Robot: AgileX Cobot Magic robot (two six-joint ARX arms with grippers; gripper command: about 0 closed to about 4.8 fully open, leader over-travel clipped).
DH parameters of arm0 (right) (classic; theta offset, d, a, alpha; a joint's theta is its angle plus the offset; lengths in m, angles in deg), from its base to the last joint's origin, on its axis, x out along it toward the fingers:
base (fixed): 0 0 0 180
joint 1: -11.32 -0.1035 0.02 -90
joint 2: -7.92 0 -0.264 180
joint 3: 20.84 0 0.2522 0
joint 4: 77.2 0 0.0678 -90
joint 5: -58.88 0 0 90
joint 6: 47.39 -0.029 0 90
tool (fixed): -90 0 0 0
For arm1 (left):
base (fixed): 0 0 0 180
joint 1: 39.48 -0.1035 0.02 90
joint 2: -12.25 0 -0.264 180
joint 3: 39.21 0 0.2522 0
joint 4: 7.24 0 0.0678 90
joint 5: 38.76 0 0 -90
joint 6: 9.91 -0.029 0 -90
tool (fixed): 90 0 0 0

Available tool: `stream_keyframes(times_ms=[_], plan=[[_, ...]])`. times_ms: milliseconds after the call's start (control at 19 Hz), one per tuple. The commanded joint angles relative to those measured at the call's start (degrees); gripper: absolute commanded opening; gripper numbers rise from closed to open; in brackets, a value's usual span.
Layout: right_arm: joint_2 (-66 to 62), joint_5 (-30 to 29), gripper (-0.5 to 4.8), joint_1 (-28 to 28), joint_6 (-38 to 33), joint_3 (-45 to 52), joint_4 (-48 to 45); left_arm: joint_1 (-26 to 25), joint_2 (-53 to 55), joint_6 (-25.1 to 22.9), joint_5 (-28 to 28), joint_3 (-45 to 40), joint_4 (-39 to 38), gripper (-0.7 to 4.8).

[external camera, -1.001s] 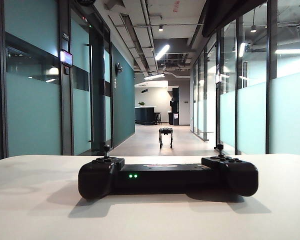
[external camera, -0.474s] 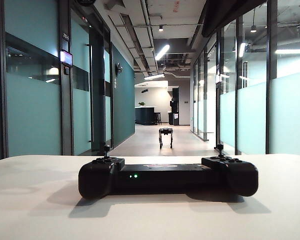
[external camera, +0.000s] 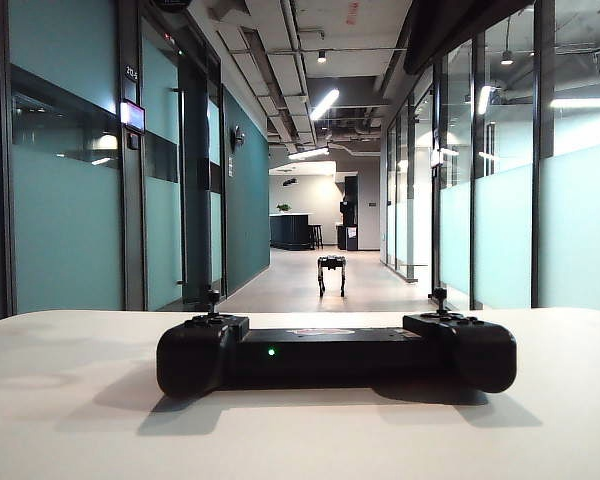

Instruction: Push the left joystick on the remote control sitting on the white table forward to make the robot dog walk in a straight line until it approaches the door.

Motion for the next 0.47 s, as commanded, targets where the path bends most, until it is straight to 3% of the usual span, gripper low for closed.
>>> stream_keyframes(times_ms=[53,474], plan=[[0.24,0.13,-0.01,-0.07,0.17,-0.15,-0.98,0.22,0.02,-0.63,-1.42,0.17,-1.73,-0.05],[0.24,0.13,-0.01,-0.07,0.17,-0.15,-0.98,0.09,0.02,-0.63,-1.66,0.17,-1.73,-0.04]])
